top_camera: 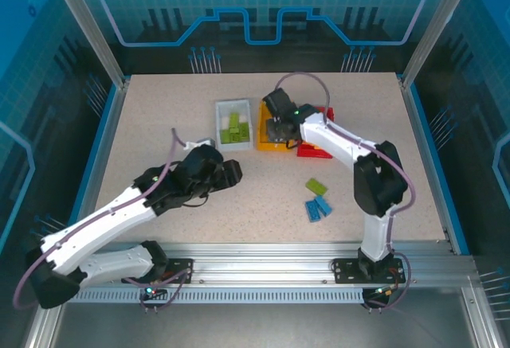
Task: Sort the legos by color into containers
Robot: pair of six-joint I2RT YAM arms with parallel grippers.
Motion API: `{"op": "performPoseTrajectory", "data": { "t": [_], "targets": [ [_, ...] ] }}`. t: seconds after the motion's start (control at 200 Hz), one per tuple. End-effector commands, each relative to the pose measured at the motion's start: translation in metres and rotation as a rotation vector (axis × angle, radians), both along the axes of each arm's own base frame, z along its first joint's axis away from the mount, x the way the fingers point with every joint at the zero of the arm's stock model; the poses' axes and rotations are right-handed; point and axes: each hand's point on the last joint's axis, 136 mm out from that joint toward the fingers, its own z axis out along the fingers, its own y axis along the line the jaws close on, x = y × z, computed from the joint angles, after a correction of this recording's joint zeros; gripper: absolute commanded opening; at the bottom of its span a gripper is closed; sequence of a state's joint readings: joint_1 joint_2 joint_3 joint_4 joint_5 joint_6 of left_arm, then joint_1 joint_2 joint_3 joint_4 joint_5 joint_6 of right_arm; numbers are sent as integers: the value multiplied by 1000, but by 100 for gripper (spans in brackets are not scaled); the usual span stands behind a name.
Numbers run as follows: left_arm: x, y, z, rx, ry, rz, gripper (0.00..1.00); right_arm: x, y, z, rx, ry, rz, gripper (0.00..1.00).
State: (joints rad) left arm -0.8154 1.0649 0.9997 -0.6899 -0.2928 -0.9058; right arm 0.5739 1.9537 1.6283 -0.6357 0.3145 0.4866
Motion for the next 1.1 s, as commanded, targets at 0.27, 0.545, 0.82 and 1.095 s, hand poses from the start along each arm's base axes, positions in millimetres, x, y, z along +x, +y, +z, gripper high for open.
{"op": "performPoseTrajectory", "data": {
  "t": [0.27,0.545,0.82,1.095],
  "targets": [
    [23,-69,-2,-72,-21,-171,74,67,3,-25,-15,102,-35,48],
    [19,-95,-17,-52,27,-255,77,58,13,31,35,8,16,59],
    [14,-152,-60,-29,226,-220,80,-14,-39,131,63,-194,-7,63],
    [35,-212,-106,-106,419,-58,79,-123,-125,167,152,-318,-44,70]
  ]
}}
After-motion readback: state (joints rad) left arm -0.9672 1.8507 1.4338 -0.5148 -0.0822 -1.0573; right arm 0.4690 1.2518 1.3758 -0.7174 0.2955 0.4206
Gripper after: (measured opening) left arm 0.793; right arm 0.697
